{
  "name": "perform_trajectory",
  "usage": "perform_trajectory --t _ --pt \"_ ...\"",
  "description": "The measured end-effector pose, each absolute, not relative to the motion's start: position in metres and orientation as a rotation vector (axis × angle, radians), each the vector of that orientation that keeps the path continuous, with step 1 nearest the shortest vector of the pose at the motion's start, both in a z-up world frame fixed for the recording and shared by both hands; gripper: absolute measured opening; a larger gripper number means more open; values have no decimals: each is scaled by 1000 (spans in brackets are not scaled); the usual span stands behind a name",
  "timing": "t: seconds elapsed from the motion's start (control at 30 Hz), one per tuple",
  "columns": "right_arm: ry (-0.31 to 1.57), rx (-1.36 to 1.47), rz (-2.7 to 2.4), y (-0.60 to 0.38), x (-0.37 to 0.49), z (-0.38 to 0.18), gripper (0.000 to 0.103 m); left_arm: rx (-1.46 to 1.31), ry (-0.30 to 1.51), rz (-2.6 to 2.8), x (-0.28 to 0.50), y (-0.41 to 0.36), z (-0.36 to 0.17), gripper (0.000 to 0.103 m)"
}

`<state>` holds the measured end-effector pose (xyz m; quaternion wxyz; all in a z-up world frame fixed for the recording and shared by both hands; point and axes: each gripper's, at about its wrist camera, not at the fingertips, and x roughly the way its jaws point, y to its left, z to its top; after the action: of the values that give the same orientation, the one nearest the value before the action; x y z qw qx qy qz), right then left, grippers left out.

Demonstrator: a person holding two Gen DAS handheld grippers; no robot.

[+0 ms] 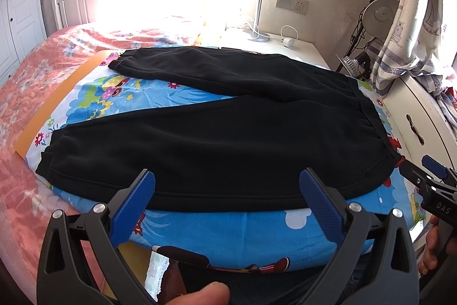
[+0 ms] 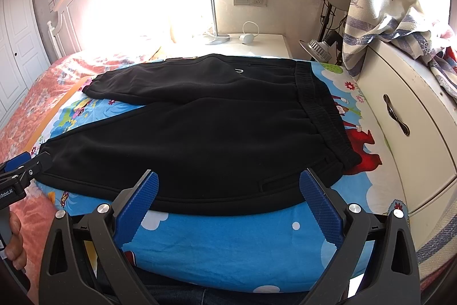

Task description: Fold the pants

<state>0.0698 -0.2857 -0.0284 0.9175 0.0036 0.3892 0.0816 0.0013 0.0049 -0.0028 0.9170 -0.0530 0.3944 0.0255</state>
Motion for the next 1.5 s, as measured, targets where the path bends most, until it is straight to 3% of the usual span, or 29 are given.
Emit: perform_trajectory --t 1.5 --pt "806 8 169 -287 72 -31 96 -113 814 56 2 7 -5 101"
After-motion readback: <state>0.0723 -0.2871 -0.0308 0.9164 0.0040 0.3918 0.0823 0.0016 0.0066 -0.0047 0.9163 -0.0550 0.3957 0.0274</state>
